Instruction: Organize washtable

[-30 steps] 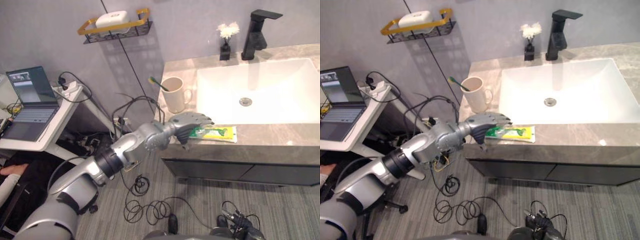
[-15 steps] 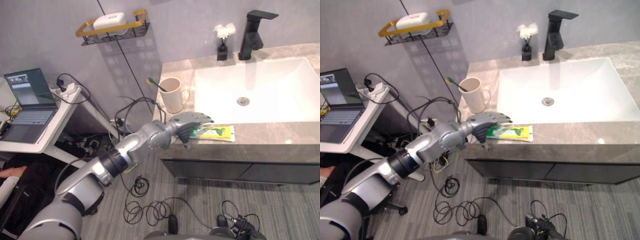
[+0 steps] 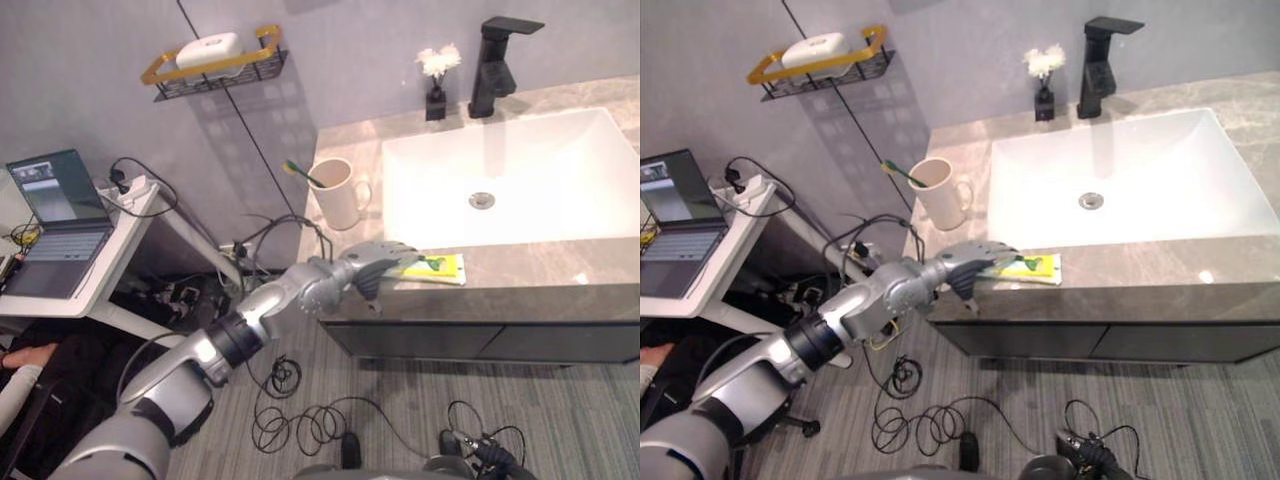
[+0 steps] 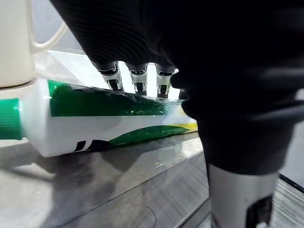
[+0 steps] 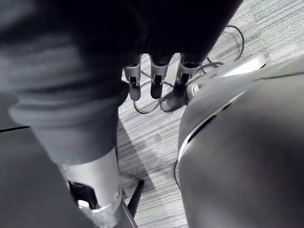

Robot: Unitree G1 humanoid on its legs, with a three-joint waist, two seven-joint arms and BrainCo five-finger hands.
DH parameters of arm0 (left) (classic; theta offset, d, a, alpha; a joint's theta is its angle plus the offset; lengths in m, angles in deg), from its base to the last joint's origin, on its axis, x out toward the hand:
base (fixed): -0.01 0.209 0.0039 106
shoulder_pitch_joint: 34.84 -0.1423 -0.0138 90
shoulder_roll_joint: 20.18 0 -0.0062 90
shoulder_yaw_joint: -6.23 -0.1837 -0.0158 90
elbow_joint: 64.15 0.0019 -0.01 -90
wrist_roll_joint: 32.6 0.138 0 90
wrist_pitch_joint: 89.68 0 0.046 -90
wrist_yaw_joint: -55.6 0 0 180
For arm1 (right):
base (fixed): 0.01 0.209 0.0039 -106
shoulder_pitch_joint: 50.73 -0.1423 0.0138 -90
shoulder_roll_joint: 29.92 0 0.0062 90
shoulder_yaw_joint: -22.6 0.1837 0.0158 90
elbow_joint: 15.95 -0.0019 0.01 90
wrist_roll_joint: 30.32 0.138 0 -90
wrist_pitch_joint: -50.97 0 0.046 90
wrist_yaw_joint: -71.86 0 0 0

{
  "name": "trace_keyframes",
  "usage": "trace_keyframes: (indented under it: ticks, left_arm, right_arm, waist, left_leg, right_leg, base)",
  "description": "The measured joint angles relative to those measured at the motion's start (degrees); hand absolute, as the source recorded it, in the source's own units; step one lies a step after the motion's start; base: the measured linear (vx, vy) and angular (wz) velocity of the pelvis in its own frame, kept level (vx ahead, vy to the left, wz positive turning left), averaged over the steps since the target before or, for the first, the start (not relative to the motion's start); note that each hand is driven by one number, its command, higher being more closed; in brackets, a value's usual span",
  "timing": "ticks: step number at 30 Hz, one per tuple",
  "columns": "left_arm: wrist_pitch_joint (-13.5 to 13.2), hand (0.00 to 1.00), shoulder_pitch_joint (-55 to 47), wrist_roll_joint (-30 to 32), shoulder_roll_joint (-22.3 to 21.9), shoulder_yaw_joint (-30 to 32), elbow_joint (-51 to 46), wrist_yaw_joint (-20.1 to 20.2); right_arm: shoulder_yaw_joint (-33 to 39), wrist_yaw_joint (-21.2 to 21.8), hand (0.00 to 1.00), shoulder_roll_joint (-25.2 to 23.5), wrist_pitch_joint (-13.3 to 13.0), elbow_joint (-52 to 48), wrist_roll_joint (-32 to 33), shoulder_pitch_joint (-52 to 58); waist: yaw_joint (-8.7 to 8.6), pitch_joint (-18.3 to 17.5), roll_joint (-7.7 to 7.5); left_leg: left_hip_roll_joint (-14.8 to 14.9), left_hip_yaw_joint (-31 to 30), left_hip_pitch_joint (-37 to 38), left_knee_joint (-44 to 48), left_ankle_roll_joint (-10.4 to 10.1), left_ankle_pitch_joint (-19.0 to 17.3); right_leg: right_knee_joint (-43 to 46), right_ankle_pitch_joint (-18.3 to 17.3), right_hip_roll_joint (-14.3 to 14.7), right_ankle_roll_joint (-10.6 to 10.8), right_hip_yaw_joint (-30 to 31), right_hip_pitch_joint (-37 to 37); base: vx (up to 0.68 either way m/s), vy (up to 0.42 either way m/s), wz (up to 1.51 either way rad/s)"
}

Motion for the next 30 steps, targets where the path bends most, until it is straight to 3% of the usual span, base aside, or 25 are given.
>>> trace_keyframes:
  ticks: [17,30]
  left_arm:
    - [0.31,0.00,-0.49,0.69,-0.58,-0.10,-1.52,-0.75]
    - [0.41,0.00,-0.40,2.40,-1.95,-0.11,-2.11,-1.03]
  right_arm:
    - [0.04,0.00,0.00,1.29,-0.44,-0.05,0.27,-0.23]
    - [0.25,-0.01,0.00,1.46,-0.65,-0.12,0.89,-0.27]
  waist:
    - [0.03,0.71,1.89]
    - [0.01,1.07,2.49]
  left_leg:
    - [0.07,0.12,0.47,0.04,0.02,-0.01]
    - [0.31,0.55,0.90,0.06,0.09,-0.23]
  right_leg:
    - [-0.31,0.01,0.05,-0.01,0.04,0.91]
    - [-0.96,0.15,0.31,-0.14,0.28,1.20]
  base:
    - [0.00,0.000,0.00]
    - [0.00,0.000,0.00]
